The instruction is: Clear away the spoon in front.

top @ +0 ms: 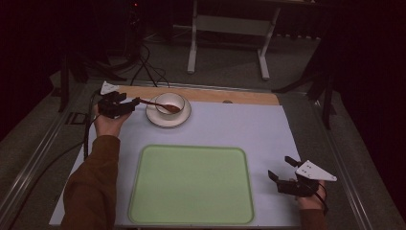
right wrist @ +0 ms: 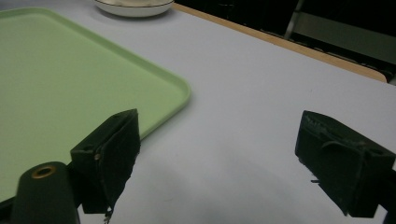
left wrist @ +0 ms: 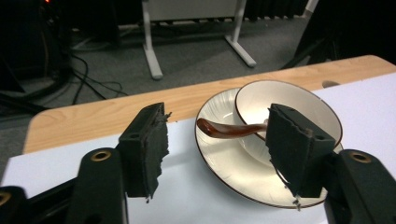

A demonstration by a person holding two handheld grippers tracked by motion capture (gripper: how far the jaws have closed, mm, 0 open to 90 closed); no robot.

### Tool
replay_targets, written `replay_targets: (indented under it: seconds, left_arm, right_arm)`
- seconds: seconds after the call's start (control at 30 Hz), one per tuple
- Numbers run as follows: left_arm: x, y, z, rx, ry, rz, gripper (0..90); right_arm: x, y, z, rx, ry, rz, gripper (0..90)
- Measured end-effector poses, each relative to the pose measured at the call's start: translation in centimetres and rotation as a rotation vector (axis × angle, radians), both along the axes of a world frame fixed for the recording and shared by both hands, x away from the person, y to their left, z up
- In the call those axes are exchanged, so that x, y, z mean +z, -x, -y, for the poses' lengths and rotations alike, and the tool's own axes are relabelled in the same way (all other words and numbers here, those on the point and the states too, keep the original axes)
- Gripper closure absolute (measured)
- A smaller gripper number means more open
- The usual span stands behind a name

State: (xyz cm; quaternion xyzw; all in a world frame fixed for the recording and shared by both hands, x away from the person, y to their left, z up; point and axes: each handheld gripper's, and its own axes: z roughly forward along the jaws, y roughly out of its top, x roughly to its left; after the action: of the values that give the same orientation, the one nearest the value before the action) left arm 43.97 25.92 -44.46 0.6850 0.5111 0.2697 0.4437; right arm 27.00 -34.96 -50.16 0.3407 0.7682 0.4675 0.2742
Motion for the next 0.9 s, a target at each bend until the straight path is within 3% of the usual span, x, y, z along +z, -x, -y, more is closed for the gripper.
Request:
replay_targets:
  seconds: [0.17, 0.37, 0.6, 0.9]
  left_arm:
    - [-0.8, -1.1, 0.3, 0.003, -0.004, -0.035, 40.8]
    - [-2.3, -2.7, 0.9, 0.005, 0.031, -0.101, 44.1]
    - [-2.1, -2.9, 1.2, -0.027, 0.054, -0.093, 56.1]
    - [-1.5, -1.2, 1.6, -0.087, 0.031, -0.086, 73.6]
  right_arm:
    - [0.0, 0.0, 0.1, -0.001, -0.002, 0.0, 13.9]
    - [-0.1, 0.0, 0.1, 0.0, -0.003, -0.003, 13.8]
    - [-0.2, 0.0, -0.1, 0.003, 0.026, -0.01, 13.8]
    - [-0.2, 0.0, -0.1, -0.002, 0.033, -0.011, 13.9]
